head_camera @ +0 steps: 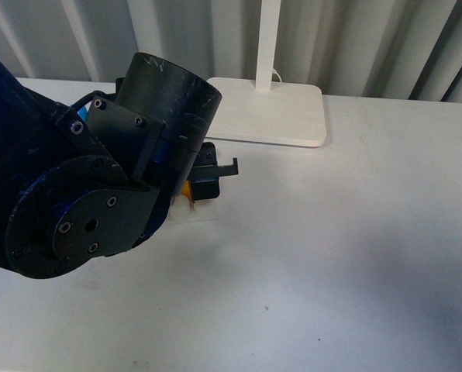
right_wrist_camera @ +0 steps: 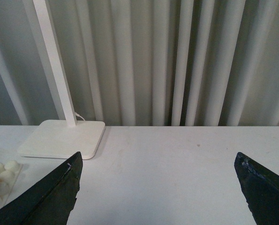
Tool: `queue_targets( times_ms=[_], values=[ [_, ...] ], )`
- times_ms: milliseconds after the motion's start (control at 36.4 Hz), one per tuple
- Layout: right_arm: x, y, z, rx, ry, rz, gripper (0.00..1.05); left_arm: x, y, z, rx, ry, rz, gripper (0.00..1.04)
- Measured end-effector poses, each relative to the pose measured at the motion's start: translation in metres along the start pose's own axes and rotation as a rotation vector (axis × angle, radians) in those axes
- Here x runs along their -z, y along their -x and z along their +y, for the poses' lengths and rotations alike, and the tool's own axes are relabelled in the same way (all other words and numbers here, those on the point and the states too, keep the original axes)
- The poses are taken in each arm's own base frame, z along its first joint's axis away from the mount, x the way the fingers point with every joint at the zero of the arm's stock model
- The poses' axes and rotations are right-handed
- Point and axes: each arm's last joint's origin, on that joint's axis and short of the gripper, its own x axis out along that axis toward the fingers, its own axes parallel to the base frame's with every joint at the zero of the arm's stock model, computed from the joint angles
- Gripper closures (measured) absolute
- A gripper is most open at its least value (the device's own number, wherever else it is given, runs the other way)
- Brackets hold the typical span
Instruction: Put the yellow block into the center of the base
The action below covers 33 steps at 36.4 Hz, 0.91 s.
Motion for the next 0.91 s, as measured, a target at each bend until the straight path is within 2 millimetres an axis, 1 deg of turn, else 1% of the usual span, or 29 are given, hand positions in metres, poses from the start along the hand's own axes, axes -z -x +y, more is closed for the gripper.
queue_targets(
  times_ms=[303,413,468,523,633,743,825,908],
  values=[
    [0.0,0.0,0.0,0.0,0.0,0.0,0.09,0.001,0.002,0.002,0.0,0.008,-0.014,0.39],
    [0.0,0.0,0.0,0.0,0.0,0.0,0.09,0.002,0.002,0.006,0.014,0.01,0.002,0.25],
    [0.0,0.0,0.0,0.0,0.0,0.0,0.09,0.0,0.006,0.008,0.027,0.014,-0.003,0.15],
    [0.0,0.0,0.0,0.0,0.0,0.0,0.09,0.002,0.01,0.011,0.036,0.006,0.008,0.05],
    [0.0,0.0,0.0,0.0,0.0,0.0,0.09,-0.003,0.017,0.021,0.019,0.015,-0.005,0.06],
    [0.0,0.0,0.0,0.0,0.0,0.0,0.09,-0.017,0.029,0.03,0.022,0.048,-0.051,0.06],
    [0.0,0.0,0.0,0.0,0.0,0.0,0.09,-0.027,0.041,0.037,0.026,0.074,-0.095,0.06],
    [0.0,0.0,0.0,0.0,0.0,0.0,0.09,-0.039,0.059,0.047,0.039,0.103,-0.141,0.06]
  ],
)
